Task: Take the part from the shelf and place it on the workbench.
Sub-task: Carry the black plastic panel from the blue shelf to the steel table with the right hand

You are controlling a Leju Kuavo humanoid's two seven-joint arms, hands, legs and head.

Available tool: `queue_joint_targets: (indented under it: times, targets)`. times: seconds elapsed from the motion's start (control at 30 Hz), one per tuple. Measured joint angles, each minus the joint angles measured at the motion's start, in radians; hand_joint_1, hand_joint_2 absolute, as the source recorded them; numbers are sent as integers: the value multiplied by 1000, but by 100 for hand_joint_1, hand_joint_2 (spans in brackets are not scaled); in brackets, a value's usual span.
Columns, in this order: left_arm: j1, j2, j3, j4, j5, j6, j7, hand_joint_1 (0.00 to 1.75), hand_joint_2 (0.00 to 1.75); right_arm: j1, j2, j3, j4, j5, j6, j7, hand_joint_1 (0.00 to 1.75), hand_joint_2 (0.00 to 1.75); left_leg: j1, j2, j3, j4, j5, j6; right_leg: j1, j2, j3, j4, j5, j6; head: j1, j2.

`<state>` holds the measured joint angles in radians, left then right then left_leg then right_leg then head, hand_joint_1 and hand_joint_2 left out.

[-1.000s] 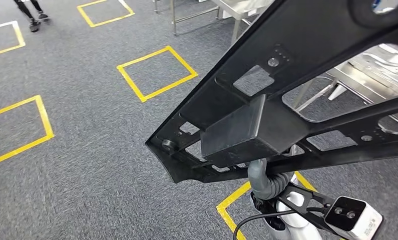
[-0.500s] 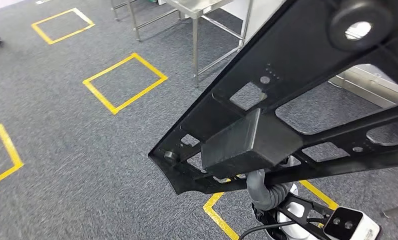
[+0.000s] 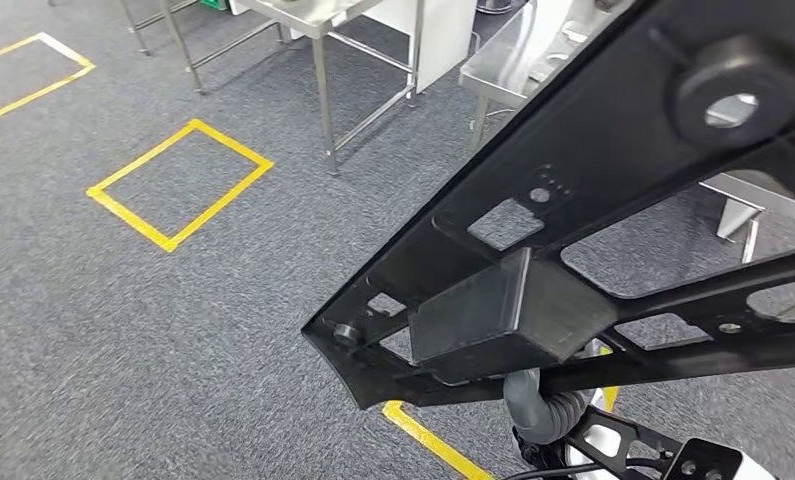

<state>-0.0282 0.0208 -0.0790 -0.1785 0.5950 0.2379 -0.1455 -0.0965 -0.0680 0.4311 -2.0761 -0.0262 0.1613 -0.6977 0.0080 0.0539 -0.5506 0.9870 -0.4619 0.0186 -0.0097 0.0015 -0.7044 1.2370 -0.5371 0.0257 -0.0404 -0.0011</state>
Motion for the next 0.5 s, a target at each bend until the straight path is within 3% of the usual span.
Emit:
queue_joint_targets:
  times: [0.03, 0.1, 0.17, 0.23, 0.3, 0.37, 0.43, 0.47, 0.5]
  targets:
    - [-1, -1, 0, 0, 0, 0, 0, 0, 175, 1, -3, 0, -1, -1, 0, 0, 175, 175, 0, 11, 2, 1, -3, -2, 0, -16, 39, -72, 34, -2, 0, 0]
    - [-2, -3, 0, 0, -1, 0, 0, 0, 175, 2, -7, 0, -5, -3, 0, 0, 175, 175, -3, 29, 10, 3, -9, -10, 6, -64, 107, -195, 74, -11, 0, 0]
    - [-3, -3, 0, 0, -1, 0, 1, 0, 175, 3, -9, 0, -9, -4, 0, 0, 175, 175, -5, 47, 16, 3, -14, -22, 13, -80, 123, -230, 77, -20, 0, 0]
    - [-6, -3, 0, 0, -2, -1, 3, 0, 175, 3, -12, 0, -14, -7, 0, 0, 175, 175, -4, 63, 22, 3, -19, -33, 12, -56, 122, -235, 82, -28, 0, 0]
    - [-8, -4, 0, 0, -2, -3, 2, 0, 175, -4, -14, 0, -17, -10, 2, 0, 175, 175, 0, 35, 12, 40, -49, -43, 6, -33, 126, -243, 88, -40, 0, 0]
    - [-6, -4, -1, 0, -2, -7, -1, 0, 175, -22, -14, 0, -16, -16, 6, -1, 175, 175, 4, -18, -40, 158, -112, -49, 4, -9, 127, -246, 92, -48, 0, 0]
    - [-5, -5, -1, 0, -2, -12, -9, 0, 175, -41, -14, 0, -8, -24, 12, 0, 175, 175, 5, -40, -103, 285, -156, -51, 6, 18, 126, -244, 93, -50, 0, 0]
    - [-4, -5, -1, 0, -3, -16, -14, 0, 175, -49, -14, 0, -3, -28, 16, 0, 175, 175, 5, -43, -118, 306, -151, -51, 6, 33, 126, -243, 93, -50, 0, 0]
    - [-4, -4, -1, 0, -3, -19, -19, 0, 175, -58, -14, 0, 2, -33, 18, 0, 175, 175, 5, -46, -112, 282, -124, -49, 7, 49, 127, -242, 93, -50, 0, 0]
